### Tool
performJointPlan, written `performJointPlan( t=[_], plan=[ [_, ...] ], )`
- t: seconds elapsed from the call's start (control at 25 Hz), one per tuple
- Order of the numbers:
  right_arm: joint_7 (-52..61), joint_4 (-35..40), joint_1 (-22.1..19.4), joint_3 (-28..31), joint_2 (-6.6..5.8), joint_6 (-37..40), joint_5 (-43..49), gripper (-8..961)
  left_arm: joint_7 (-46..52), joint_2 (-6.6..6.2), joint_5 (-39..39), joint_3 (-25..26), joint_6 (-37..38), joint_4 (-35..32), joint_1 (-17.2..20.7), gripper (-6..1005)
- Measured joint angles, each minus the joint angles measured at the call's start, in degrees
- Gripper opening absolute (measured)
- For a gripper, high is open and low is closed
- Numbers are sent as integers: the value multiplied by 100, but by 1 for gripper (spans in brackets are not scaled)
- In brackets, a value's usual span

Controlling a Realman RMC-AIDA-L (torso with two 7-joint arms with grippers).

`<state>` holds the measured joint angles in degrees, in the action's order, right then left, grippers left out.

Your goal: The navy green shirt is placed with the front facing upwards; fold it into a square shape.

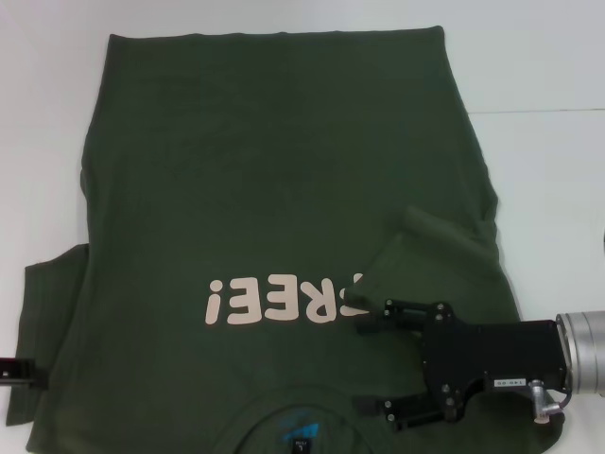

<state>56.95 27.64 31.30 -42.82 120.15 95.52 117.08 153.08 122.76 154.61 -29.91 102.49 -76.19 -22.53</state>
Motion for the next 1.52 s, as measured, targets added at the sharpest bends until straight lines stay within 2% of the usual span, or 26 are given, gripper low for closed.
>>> performJointPlan(
  t=[0.24,0.64,1.52],
  plan=[
    [0,-47,29,-3,0,-60,-2,929,11,32,11,-15,-74,46,2,872],
    [0,-108,43,0,0,-97,-1,928,-83,9,85,-15,-212,309,5,873],
    [11,-180,122,-1,8,-213,-1,926,-138,28,87,-109,-397,324,-15,873]
  ],
)
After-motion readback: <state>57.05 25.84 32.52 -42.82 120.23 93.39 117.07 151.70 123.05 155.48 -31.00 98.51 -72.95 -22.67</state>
